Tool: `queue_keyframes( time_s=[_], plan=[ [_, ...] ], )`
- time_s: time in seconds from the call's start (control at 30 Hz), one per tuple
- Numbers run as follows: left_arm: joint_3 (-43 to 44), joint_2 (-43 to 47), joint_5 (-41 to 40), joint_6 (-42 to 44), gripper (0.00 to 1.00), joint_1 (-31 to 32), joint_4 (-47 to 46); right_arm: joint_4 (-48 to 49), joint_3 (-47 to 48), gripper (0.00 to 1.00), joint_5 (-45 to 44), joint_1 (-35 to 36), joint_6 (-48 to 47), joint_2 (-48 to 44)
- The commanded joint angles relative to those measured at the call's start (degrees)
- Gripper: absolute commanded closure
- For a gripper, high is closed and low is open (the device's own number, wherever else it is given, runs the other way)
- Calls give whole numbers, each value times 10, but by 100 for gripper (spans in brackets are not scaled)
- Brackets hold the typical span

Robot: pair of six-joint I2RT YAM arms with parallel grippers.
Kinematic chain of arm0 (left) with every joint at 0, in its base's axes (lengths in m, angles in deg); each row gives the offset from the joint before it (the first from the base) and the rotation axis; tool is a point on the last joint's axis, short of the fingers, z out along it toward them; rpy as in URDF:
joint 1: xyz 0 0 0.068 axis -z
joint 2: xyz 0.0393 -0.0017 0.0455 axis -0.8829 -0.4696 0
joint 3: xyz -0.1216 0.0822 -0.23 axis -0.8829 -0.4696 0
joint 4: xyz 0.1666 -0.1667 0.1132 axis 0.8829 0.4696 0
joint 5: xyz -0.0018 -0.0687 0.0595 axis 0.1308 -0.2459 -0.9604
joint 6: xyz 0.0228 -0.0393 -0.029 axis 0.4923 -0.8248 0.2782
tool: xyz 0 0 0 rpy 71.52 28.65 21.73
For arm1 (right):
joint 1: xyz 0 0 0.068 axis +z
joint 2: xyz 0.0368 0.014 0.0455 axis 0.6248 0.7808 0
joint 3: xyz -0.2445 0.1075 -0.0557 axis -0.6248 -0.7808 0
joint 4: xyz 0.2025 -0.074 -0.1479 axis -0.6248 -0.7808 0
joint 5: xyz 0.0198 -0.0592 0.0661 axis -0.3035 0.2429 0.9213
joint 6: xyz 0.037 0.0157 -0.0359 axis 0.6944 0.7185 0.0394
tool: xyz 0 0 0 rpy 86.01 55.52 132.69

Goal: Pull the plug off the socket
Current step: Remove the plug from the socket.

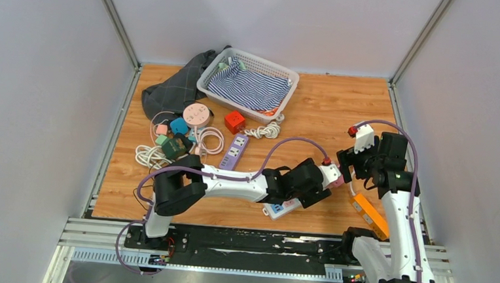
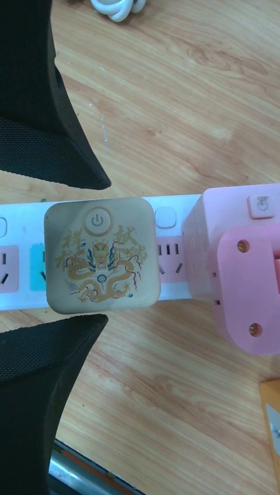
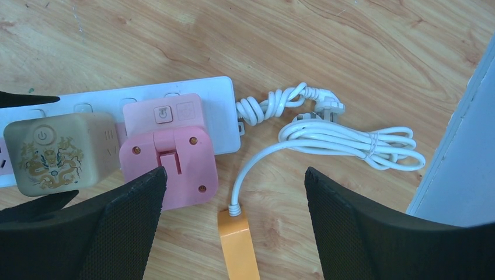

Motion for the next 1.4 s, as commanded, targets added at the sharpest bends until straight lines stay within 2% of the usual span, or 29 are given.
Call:
queue_keyframes(
  time_s=[0.0, 0.17, 0.37, 0.5, 0.73, 1.1, 1.23, 1.37],
  plan=[
    [11, -16, -16, -4, 26, 4, 7, -5, -8, 12, 9, -12, 8, 8],
    [-9, -4, -18, -2, 71, 4, -14, -17, -5, 12, 24, -14, 2, 31],
    [-21, 17, -5, 15, 100, 4, -19, -45, 6, 13, 126, -14, -15, 43],
    [-27, 23, 11, 23, 100, 4, -20, -41, 5, 13, 146, -4, -14, 58],
    [-36, 31, 21, 23, 100, 4, -20, -16, 10, 15, 79, 36, 7, 109],
    [-56, 41, 31, 18, 100, 3, -59, -17, 6, 17, 50, 48, 8, 157],
    [-64, 46, 32, 13, 100, 3, -71, -17, 5, 21, 49, 49, 7, 165],
    [-68, 50, 33, -21, 100, -2, -81, -16, 2, 30, 42, 51, 4, 178]
  ],
)
